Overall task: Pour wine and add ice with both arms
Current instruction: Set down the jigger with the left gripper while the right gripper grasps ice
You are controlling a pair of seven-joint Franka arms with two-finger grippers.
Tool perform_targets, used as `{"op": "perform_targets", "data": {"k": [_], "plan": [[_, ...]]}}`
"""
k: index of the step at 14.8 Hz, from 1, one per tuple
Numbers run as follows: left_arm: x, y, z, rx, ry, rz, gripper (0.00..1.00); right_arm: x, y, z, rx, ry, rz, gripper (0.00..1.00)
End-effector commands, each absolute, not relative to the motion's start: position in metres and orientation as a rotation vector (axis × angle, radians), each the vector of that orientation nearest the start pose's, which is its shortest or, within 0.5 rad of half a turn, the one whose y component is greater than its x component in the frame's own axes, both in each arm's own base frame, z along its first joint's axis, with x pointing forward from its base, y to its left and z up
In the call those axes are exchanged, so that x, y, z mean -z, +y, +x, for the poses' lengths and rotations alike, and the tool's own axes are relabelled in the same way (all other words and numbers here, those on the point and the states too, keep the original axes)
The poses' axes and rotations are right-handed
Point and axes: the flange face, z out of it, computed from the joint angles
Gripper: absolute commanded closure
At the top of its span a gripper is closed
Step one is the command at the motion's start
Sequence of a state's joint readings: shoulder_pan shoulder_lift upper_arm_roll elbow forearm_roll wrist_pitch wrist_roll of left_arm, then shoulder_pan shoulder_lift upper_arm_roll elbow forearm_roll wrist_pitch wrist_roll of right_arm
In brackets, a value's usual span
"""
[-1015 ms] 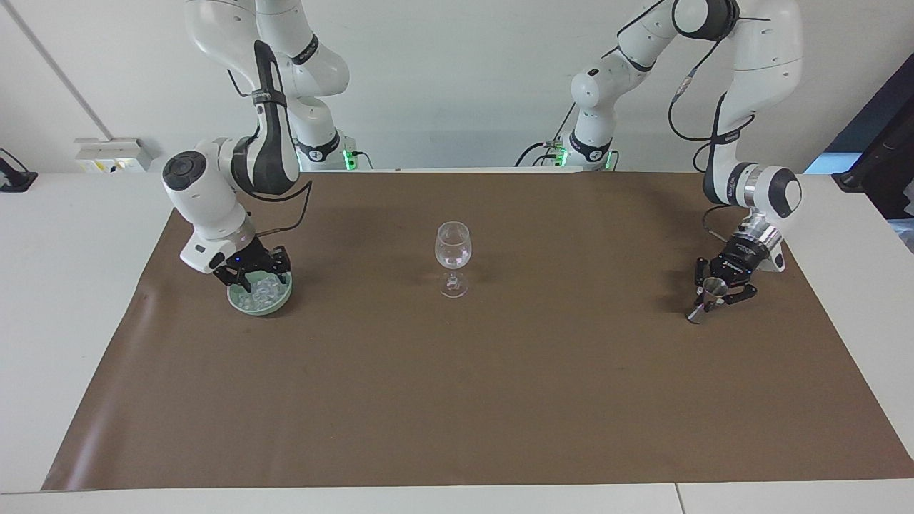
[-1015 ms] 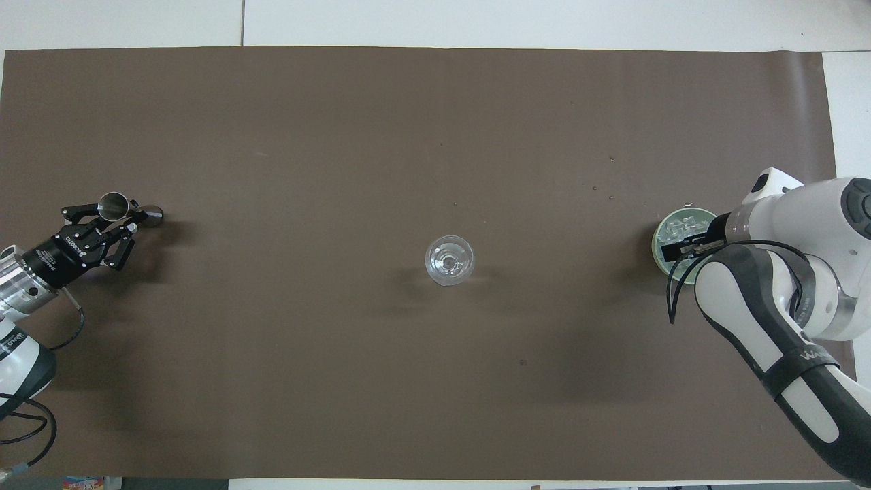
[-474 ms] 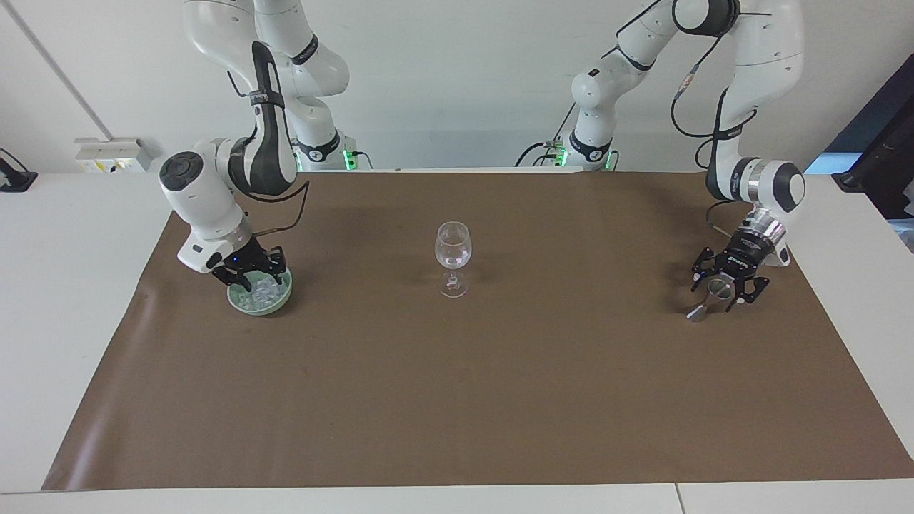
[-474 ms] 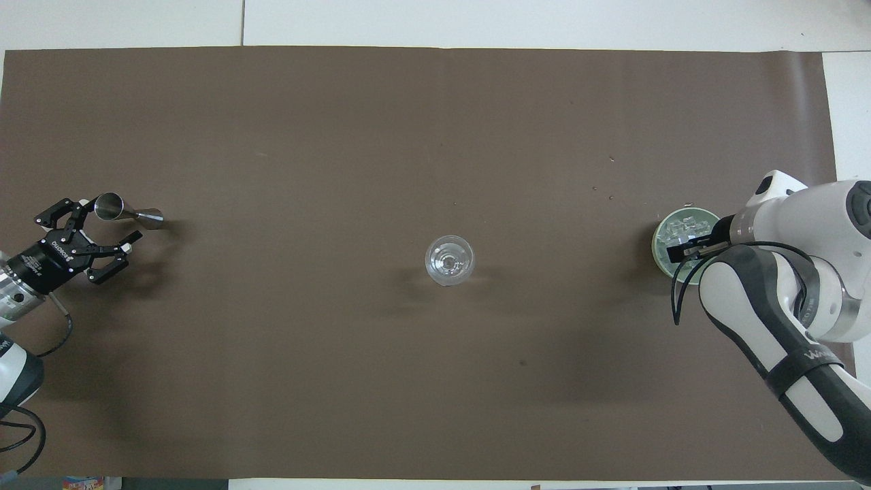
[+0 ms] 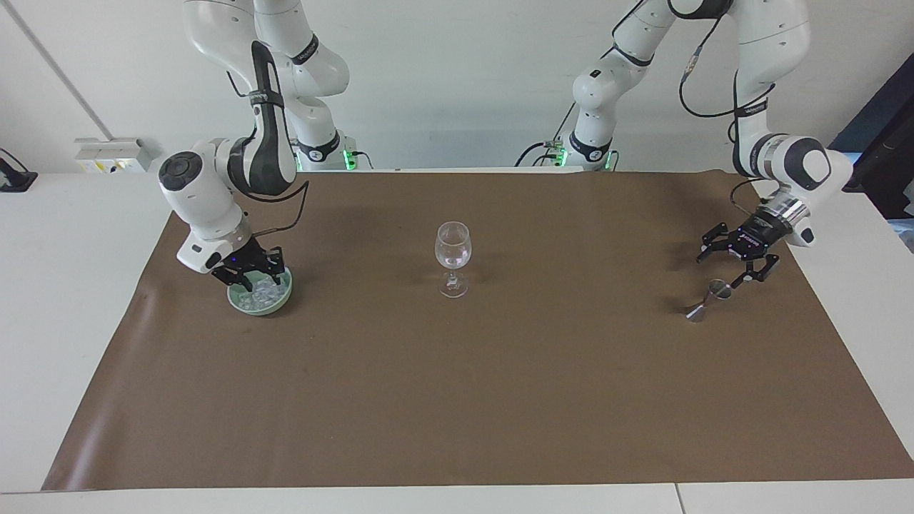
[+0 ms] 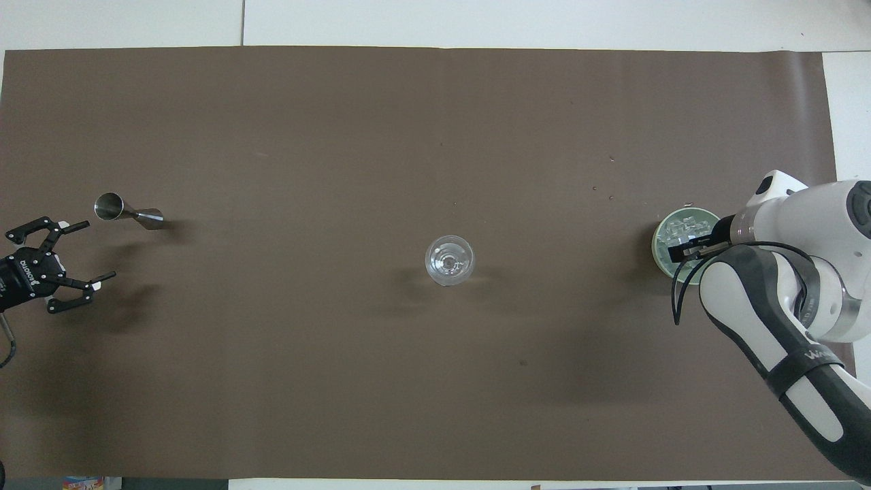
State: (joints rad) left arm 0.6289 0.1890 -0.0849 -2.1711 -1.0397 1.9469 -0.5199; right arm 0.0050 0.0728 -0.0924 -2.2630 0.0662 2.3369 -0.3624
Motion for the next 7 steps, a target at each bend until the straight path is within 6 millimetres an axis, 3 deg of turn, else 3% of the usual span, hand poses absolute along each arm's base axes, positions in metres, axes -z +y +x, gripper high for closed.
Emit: {"op": "perform_targets", "data": {"k": [1,4,6,7], "plan": [[-0.369,0.217,0.501,0.379,1.585,1.813,0.00,-0.332,-0.049,0.522,0.035,-0.376,-3.062,0.49],[-0.438,0.222,0.531,0.260,1.488,2.139,0.00,-0.332,-0.049,0.522,0.030,-0.376,-3.061,0.70],[-0.472,0.196,0.548,0.194,1.397,2.378,0.00,-0.332,-0.049,0.522,0.030,-0.376,-3.061,0.83],[-0.486,0.181,0.553,0.148,1.352,2.500,0.00,-0.331,-0.049,0.522,0.026,-0.376,-3.060,0.84]]}}
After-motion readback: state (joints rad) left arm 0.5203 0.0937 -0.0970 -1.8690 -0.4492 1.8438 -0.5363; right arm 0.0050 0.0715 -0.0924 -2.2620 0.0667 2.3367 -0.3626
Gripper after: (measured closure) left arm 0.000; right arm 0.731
